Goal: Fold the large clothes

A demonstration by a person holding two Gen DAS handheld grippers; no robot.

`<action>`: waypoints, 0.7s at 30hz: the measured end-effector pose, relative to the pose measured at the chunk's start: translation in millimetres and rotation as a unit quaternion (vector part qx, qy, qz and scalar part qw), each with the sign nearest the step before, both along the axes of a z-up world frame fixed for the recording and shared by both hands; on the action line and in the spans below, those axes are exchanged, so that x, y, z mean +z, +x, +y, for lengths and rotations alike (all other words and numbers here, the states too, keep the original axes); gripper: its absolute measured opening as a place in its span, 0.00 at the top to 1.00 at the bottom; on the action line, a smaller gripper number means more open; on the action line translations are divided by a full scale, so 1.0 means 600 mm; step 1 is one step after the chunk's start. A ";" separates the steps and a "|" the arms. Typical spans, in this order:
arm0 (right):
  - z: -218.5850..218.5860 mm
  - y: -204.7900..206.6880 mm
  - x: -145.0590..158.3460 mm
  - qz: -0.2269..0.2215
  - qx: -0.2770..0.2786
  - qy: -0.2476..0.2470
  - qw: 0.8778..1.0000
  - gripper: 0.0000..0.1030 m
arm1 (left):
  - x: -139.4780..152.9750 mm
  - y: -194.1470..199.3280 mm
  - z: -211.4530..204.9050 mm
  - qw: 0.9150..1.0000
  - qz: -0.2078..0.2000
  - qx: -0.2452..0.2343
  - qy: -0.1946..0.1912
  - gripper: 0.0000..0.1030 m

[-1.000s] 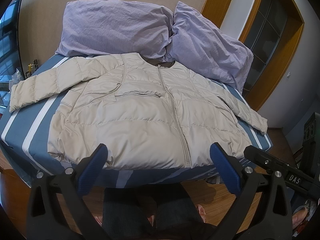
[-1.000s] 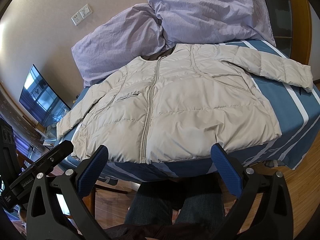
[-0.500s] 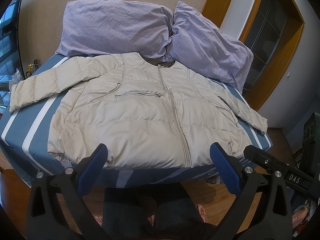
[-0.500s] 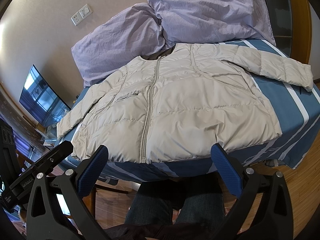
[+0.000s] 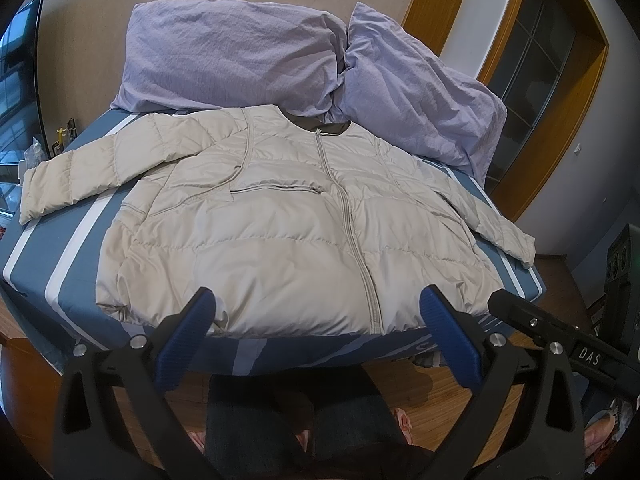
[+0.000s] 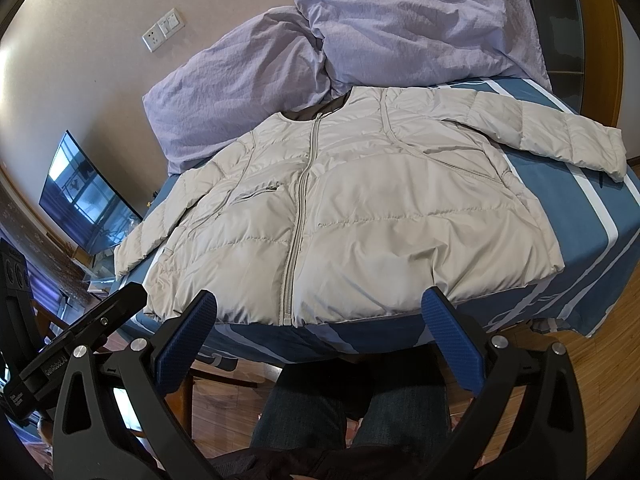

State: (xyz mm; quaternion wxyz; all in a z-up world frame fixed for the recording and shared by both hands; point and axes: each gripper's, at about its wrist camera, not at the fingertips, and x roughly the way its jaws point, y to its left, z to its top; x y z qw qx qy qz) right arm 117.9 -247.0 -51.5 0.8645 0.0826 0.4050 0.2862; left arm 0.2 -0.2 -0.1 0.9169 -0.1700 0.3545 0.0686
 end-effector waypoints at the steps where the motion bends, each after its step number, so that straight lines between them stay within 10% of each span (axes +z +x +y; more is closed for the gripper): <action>1: 0.000 0.000 0.000 0.000 0.000 0.000 1.000 0.01 | 0.000 0.000 0.000 1.000 0.000 0.000 0.000 0.02; 21: -0.003 0.003 0.000 0.001 -0.001 0.000 1.000 0.01 | 0.000 0.000 0.000 1.000 0.001 0.000 0.001 0.02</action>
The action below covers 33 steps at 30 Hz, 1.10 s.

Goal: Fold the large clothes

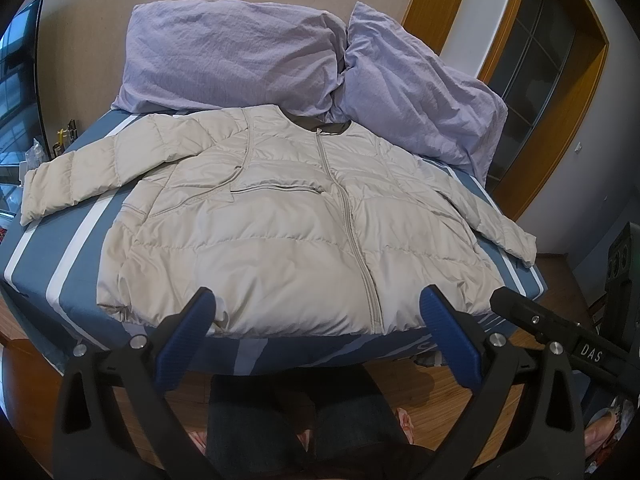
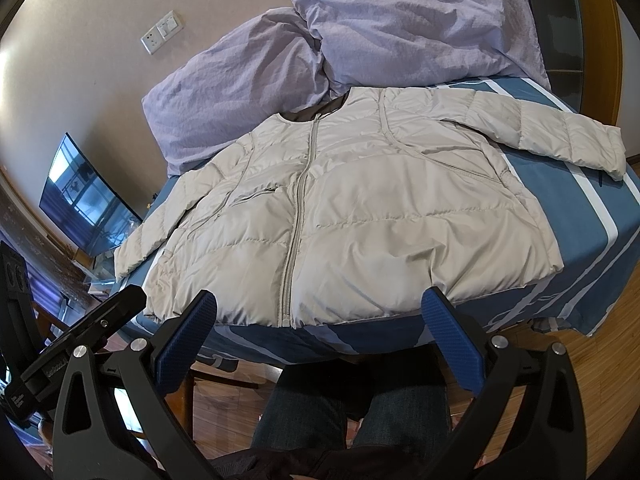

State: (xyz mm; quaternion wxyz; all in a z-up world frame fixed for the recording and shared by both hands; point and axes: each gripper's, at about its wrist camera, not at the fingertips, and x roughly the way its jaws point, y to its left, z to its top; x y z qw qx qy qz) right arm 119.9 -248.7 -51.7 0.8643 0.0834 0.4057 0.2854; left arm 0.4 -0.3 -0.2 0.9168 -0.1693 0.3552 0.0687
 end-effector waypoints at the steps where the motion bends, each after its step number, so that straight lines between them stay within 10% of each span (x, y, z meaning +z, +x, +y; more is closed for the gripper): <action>1: 0.000 0.001 0.000 0.000 0.000 0.000 1.000 0.01 | 0.000 0.000 0.000 1.000 0.001 0.000 0.000 0.02; 15: -0.008 0.048 -0.009 0.006 -0.025 -0.003 1.000 0.01 | -0.021 0.047 0.030 1.000 0.020 0.010 0.007 0.02; 33: -0.185 0.291 -0.053 0.058 -0.208 0.014 0.976 0.01 | -0.072 0.219 0.130 0.989 0.054 0.079 0.112 0.02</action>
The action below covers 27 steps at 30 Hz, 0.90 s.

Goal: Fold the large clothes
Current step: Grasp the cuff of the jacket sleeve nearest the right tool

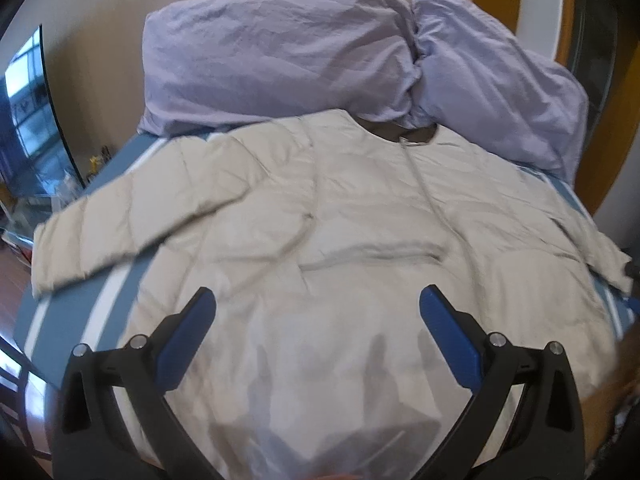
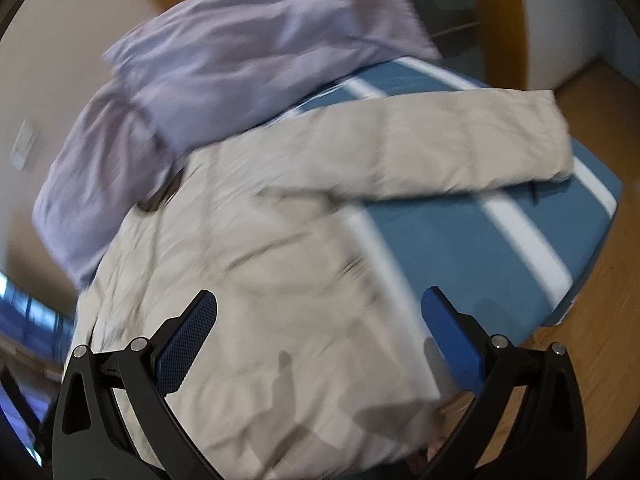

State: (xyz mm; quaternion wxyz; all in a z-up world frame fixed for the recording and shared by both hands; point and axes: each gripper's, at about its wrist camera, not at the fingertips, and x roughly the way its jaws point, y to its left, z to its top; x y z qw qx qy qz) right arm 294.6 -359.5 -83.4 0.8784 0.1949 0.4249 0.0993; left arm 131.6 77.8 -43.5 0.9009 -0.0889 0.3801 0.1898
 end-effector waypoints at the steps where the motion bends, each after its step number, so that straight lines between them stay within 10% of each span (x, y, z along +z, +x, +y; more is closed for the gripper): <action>1: -0.027 0.019 -0.004 0.002 -0.028 -0.007 1.000 0.01 | -0.004 0.008 0.004 1.000 0.002 0.004 0.008 0.02; 7: -0.155 0.091 -0.032 0.027 -0.154 -0.043 0.987 0.01 | -0.036 0.053 0.031 0.996 0.022 0.034 0.081 0.02; 12: -0.240 0.130 -0.061 0.051 -0.233 -0.069 0.969 0.12 | -0.088 0.072 0.061 0.997 0.057 0.039 0.037 0.02; 20: -0.274 0.161 -0.111 0.088 -0.252 -0.032 0.963 0.23 | -0.115 0.069 0.073 0.998 0.049 0.037 0.003 0.02; 27: -0.259 0.164 -0.106 0.068 -0.241 -0.058 0.966 0.58 | -0.121 0.068 0.079 0.998 0.040 0.035 -0.017 0.02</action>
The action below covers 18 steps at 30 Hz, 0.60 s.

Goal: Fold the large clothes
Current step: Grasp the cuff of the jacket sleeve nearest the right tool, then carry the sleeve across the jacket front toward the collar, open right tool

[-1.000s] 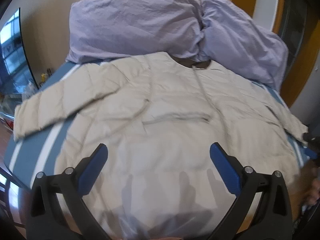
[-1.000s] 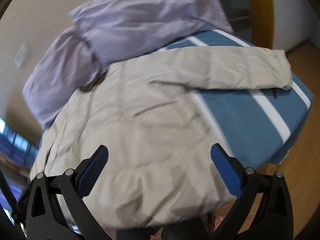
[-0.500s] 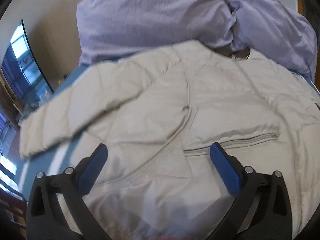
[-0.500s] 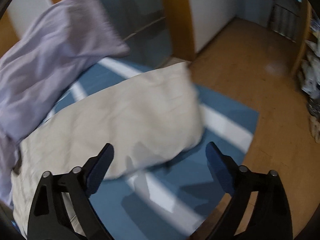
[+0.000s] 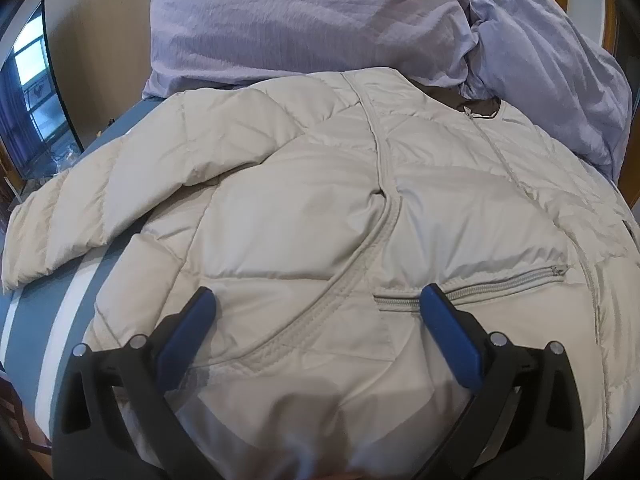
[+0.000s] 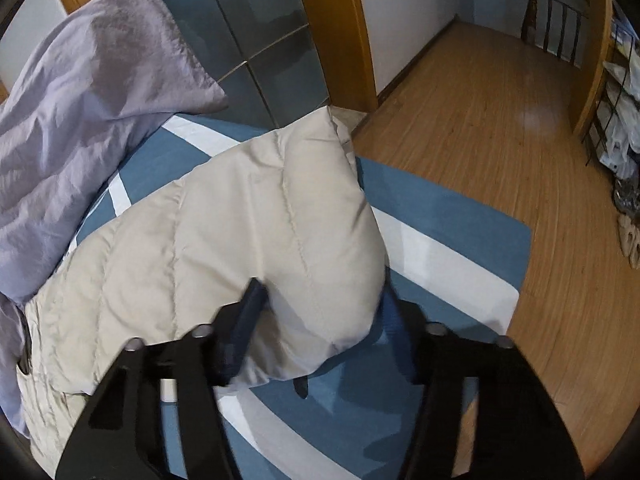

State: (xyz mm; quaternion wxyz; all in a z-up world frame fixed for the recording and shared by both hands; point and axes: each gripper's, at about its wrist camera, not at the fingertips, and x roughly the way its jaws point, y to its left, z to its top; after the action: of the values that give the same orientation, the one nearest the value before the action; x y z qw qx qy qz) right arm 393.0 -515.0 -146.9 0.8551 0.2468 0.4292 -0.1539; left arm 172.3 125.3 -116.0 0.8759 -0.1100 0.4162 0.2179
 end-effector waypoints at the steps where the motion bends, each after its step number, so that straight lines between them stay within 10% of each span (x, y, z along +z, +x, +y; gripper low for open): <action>1: 0.001 0.002 0.000 -0.004 0.007 0.007 1.000 0.66 | 0.000 0.000 0.001 1.000 -0.001 0.000 -0.003 0.02; 18: 0.278 0.046 0.174 -0.116 0.173 -0.117 0.971 0.79 | -0.004 -0.004 0.010 1.000 -0.012 -0.001 -0.029 0.02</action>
State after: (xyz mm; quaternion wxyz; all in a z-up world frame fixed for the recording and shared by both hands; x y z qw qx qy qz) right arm 420.5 -348.2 -42.7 0.9357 0.0831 0.3420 -0.0237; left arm 169.7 131.6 -118.3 0.8773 -0.1375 0.4122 0.2038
